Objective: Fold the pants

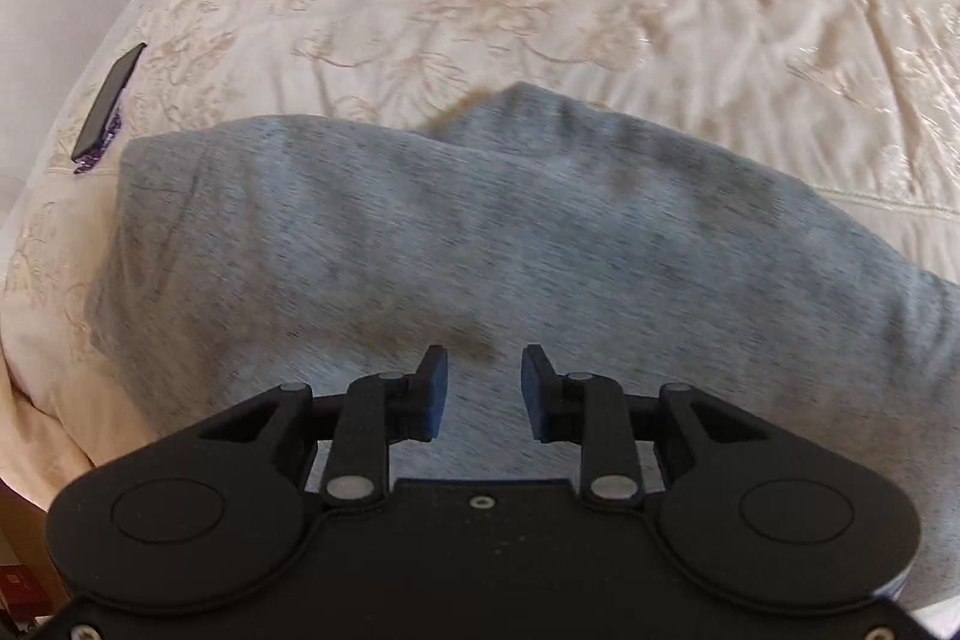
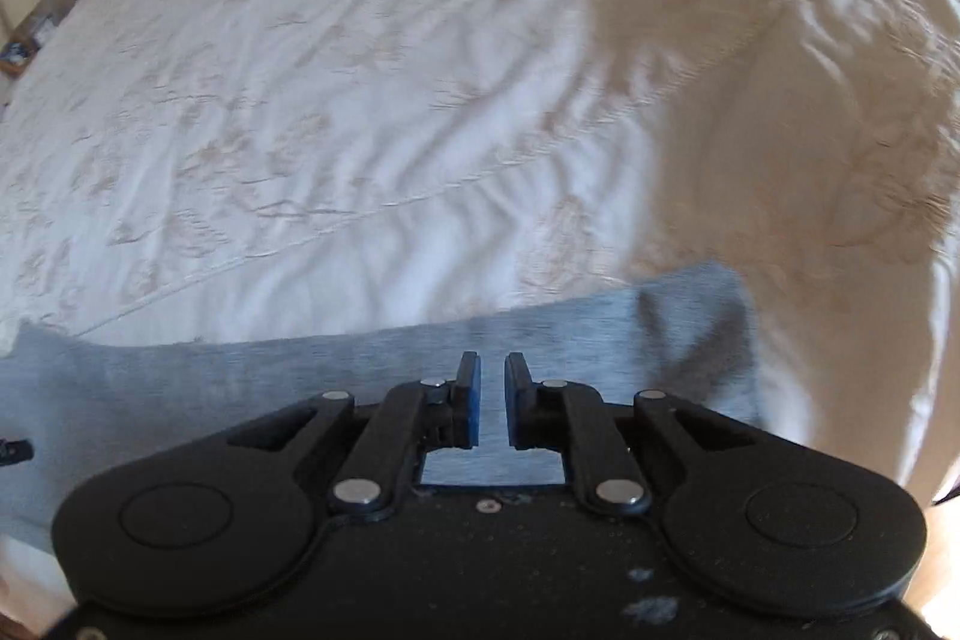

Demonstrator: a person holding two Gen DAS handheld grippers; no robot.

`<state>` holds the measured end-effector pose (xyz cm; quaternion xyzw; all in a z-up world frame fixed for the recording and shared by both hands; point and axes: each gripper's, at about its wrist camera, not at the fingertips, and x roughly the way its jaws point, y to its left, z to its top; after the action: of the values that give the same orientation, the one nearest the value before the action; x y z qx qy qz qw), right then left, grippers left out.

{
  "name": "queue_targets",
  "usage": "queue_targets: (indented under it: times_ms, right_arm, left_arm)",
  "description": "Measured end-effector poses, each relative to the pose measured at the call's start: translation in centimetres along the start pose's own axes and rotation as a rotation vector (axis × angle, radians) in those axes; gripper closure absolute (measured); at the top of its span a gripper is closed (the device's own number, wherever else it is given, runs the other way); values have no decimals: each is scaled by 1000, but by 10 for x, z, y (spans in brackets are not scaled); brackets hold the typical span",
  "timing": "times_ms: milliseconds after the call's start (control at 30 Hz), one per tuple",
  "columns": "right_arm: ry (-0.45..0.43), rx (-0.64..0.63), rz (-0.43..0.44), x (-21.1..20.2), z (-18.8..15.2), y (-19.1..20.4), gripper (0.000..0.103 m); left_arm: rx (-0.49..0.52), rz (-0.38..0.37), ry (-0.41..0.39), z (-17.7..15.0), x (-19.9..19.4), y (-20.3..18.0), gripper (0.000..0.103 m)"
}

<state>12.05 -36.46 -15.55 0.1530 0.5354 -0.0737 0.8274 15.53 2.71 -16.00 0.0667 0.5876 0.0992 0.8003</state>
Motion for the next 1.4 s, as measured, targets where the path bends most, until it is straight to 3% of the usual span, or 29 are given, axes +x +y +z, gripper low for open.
queue_targets:
  times_ms: [100, 167, 233, 300, 433, 567, 700, 800, 867, 933, 1000, 1067, 1100, 1167, 1233, 1300, 1333, 1400]
  right_arm:
    - [5, -117, 103, 11, 3, 79, 90]
    - [4, -187, 156, 14, 4, 129, 89]
    - [9, -242, 199, 20, 4, 180, 87]
    - [8, -293, 228, 25, 4, 223, 87]
    - [26, -399, 267, 48, 13, 309, 84]
    - [41, -460, 300, 86, 28, 380, 83]
    - [69, -480, 308, 124, 39, 427, 81]
    - [108, -494, 289, 154, 41, 448, 79]
    - [159, -493, 276, 172, 36, 452, 79]
    - [207, -491, 281, 175, 26, 450, 77]
    - [222, -512, 299, 172, 13, 449, 77]
    - [201, -580, 260, 166, 0, 454, 85]
    - [189, -625, 229, 165, -5, 461, 99]
    - [153, -652, 208, 161, -6, 467, 100]
    - [56, -565, 159, 161, 11, 463, 102]
    - [108, -328, 175, 180, 35, 447, 102]
    - [120, -298, 174, 186, 37, 445, 102]
    - [109, -353, 167, 186, 33, 452, 102]
  left_arm:
    - [-7, 38, 18, 7, 27, 34, 62]
    - [-30, 63, 79, -4, 46, 60, 61]
    - [-54, 23, 117, -20, 60, 83, 61]
    - [-1, -32, 100, -32, 54, 92, 61]
    - [161, -40, 12, -22, 27, 95, 62]
    - [109, -42, -80, 6, 19, 128, 61]
    - [18, -37, -46, 19, 47, 172, 61]
    - [13, 20, 30, 4, 74, 194, 61]
    - [20, 6, 78, -12, 88, 204, 60]
    - [24, -28, 54, -26, 86, 212, 60]
    - [72, -16, 40, -28, 84, 208, 60]
    - [77, -9, 39, -27, 85, 206, 61]
    - [67, -11, 41, -27, 86, 206, 61]
    - [47, -21, 38, -29, 86, 207, 61]
    - [41, -32, 22, -32, 87, 209, 61]
    - [54, -33, 13, -33, 88, 209, 61]
    - [60, -36, 15, -33, 88, 210, 61]
    - [63, -44, 28, -29, 82, 212, 61]
